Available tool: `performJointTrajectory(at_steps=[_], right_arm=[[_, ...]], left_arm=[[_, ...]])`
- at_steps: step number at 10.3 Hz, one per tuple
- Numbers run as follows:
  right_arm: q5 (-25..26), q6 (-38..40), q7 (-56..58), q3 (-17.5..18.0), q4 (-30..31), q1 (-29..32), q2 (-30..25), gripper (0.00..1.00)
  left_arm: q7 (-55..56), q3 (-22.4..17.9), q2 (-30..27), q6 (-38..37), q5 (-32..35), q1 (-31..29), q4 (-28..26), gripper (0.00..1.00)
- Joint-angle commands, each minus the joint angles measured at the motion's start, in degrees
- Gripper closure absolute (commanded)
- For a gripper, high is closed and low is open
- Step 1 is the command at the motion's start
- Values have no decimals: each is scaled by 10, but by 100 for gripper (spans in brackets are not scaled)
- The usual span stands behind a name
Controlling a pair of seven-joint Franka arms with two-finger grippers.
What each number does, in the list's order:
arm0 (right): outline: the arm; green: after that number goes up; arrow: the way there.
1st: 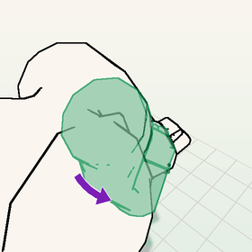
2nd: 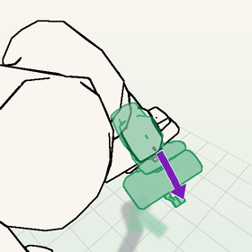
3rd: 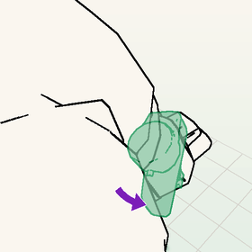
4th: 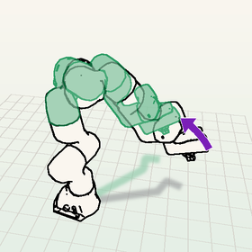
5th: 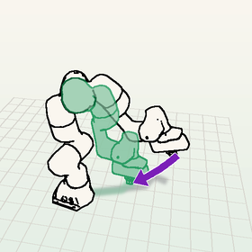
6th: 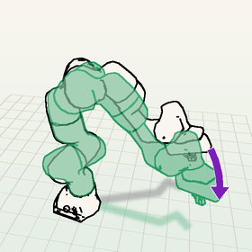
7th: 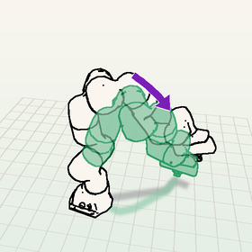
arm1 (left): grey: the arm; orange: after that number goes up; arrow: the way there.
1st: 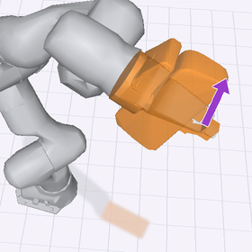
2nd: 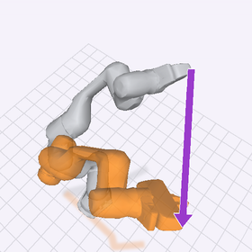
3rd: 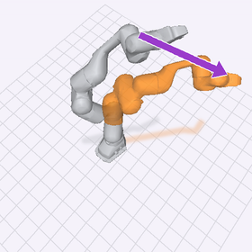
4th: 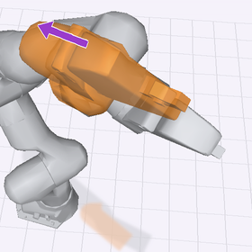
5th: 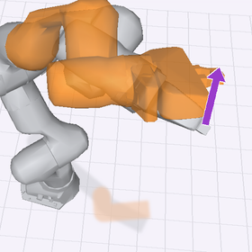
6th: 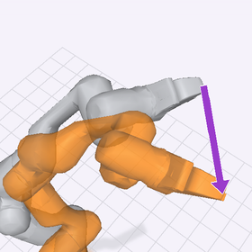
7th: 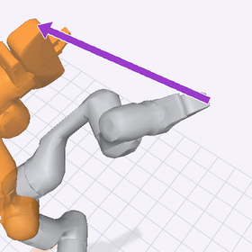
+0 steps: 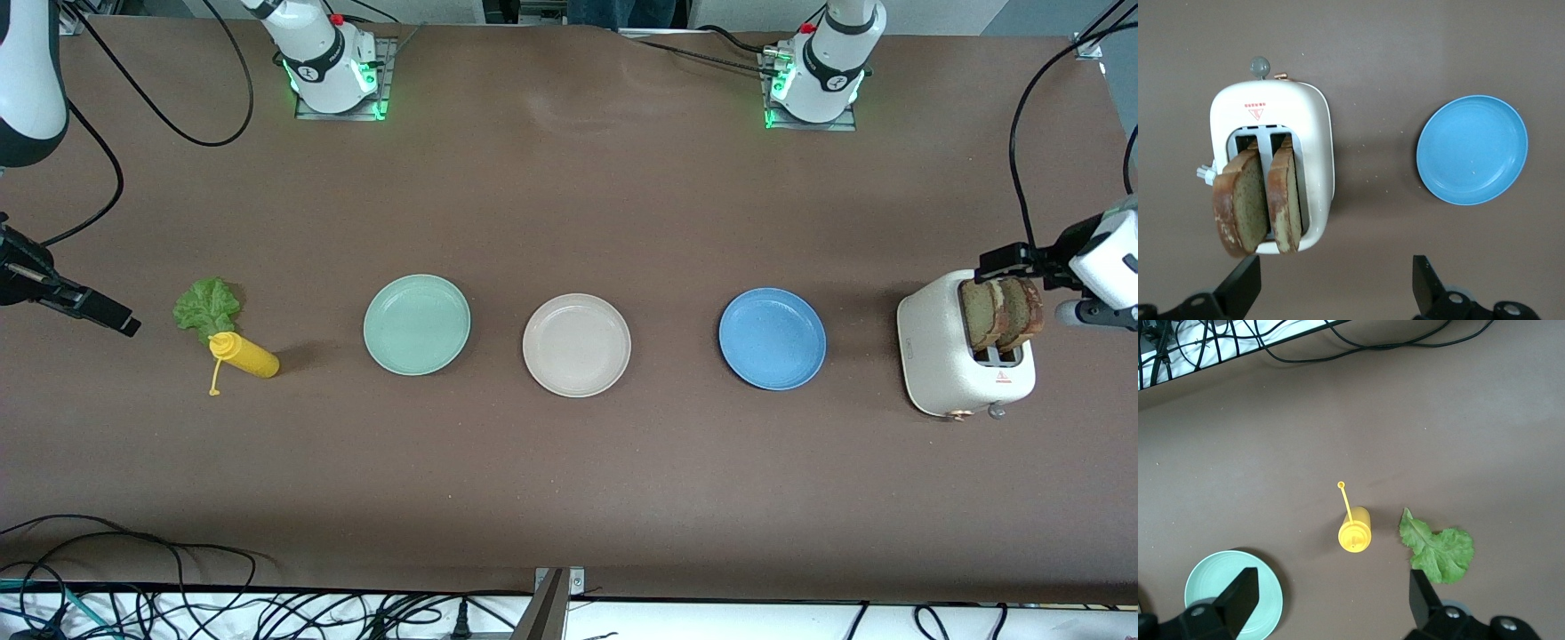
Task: Make sandwich on beige plate with both arms
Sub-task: 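Reach the left gripper to the toaster and grasp a bread slice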
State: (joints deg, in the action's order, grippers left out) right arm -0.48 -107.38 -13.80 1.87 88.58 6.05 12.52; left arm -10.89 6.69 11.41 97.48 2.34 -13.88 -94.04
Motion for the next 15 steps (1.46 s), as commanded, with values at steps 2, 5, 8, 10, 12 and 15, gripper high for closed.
performJointTrajectory(at_steps=[2, 5, 8, 10, 12, 15], right_arm=[[-10, -2, -6, 1, -1, 2, -2, 0], [-10, -2, -5, 0, -1, 3, -3, 0], [-10, -2, -4, 0, -1, 3, -3, 0], [-10, -2, -4, 0, -1, 3, -3, 0], [-10, -2, -4, 0, -1, 3, -3, 0], [-10, -2, -4, 0, -1, 3, -2, 0]], left_arm=[[-14, 5, -17, 130, 50, -10, -102, 0], [9, 6, -24, 192, 84, -15, -166, 0], [52, 9, -39, 243, 105, -19, -226, 2], [55, 8, -38, 272, 106, -21, -246, 47], [67, 7, -34, 266, 108, -21, -244, 100], [69, 5, -39, 218, 109, -30, -217, 100]])
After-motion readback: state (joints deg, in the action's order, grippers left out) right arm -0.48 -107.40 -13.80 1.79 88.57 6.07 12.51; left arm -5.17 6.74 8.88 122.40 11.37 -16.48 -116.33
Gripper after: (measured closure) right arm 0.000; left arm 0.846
